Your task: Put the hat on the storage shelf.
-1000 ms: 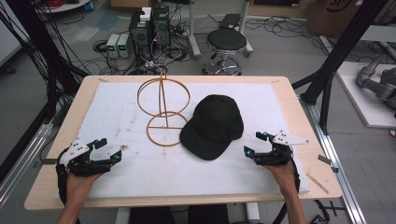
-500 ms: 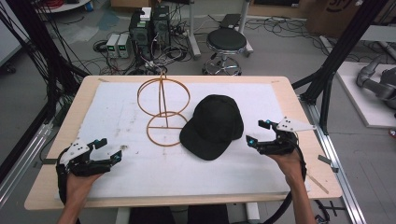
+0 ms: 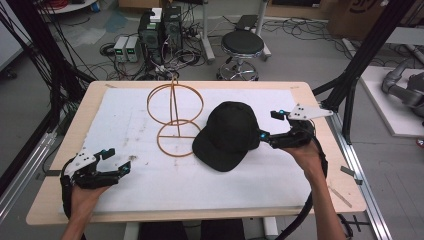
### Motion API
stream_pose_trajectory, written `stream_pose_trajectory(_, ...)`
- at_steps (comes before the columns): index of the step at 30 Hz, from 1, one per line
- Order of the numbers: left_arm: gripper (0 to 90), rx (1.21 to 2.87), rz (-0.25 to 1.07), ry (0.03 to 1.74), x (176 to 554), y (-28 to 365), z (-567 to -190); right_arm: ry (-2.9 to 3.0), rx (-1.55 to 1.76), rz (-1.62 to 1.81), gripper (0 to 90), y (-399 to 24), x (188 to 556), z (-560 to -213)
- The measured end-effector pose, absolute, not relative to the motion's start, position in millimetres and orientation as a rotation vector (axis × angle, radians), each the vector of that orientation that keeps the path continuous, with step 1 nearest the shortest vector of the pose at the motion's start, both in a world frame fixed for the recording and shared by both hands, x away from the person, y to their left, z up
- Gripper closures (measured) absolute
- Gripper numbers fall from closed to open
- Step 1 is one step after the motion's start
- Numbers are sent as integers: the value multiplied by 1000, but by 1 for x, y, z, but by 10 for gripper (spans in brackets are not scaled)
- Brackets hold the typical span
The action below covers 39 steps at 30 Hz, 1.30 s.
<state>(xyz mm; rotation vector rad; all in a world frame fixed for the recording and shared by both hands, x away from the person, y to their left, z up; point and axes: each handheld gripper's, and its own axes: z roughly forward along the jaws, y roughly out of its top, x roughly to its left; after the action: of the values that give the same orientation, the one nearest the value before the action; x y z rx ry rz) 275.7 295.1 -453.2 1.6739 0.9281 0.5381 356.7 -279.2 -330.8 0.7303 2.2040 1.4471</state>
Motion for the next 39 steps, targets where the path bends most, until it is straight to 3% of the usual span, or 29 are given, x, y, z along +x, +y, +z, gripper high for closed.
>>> stream_pose_trajectory(21,164,1679,533,920,276,295,-453,2306,702,1319,176,-249,415,-301)
stream_pose_trajectory(24,164,1676,529,922,276,296,-453,2301,672,1327,242,-247,421,-298)
stream_pose_trajectory(39,164,1682,534,922,276,295,-453,2357,751,1334,209,-241,454,-308)
